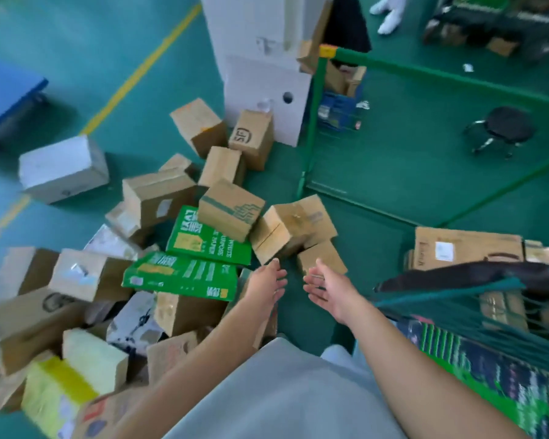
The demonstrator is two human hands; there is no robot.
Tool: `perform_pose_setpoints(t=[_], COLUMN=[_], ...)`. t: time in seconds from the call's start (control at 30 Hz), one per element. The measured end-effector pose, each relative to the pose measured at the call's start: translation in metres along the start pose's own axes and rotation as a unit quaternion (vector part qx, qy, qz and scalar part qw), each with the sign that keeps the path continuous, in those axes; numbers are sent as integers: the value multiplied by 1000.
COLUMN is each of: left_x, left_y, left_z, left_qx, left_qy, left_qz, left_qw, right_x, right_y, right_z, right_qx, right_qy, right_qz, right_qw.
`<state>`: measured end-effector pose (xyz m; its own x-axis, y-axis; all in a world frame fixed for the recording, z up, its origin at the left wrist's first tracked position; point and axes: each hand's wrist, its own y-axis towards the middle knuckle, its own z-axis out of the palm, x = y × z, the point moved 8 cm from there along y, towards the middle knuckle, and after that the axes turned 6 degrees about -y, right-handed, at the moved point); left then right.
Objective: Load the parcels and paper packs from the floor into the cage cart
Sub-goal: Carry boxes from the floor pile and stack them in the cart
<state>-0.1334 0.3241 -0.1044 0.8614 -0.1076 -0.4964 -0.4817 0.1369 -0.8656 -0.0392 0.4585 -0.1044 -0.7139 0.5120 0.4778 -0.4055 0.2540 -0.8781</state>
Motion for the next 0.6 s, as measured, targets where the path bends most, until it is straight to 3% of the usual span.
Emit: perform_pose_setpoints(t=[0.2,0.37,0.6], left_x=[32,28,-5], left_y=[13,20,44], left_z=[-26,-34,18], left_qx=[-57,-116,-134], left_qy=[-85,-132,-195], left_qz=[-59,-63,-61], left_qw=[993,982,970], right_x=[1,22,94], right_y=[21,45,95], right_z=[18,25,12], right_qx=[28,65,84], right_qy=[-85,-158,-191], right_qz=[37,59,46], right_qw=[995,984,977])
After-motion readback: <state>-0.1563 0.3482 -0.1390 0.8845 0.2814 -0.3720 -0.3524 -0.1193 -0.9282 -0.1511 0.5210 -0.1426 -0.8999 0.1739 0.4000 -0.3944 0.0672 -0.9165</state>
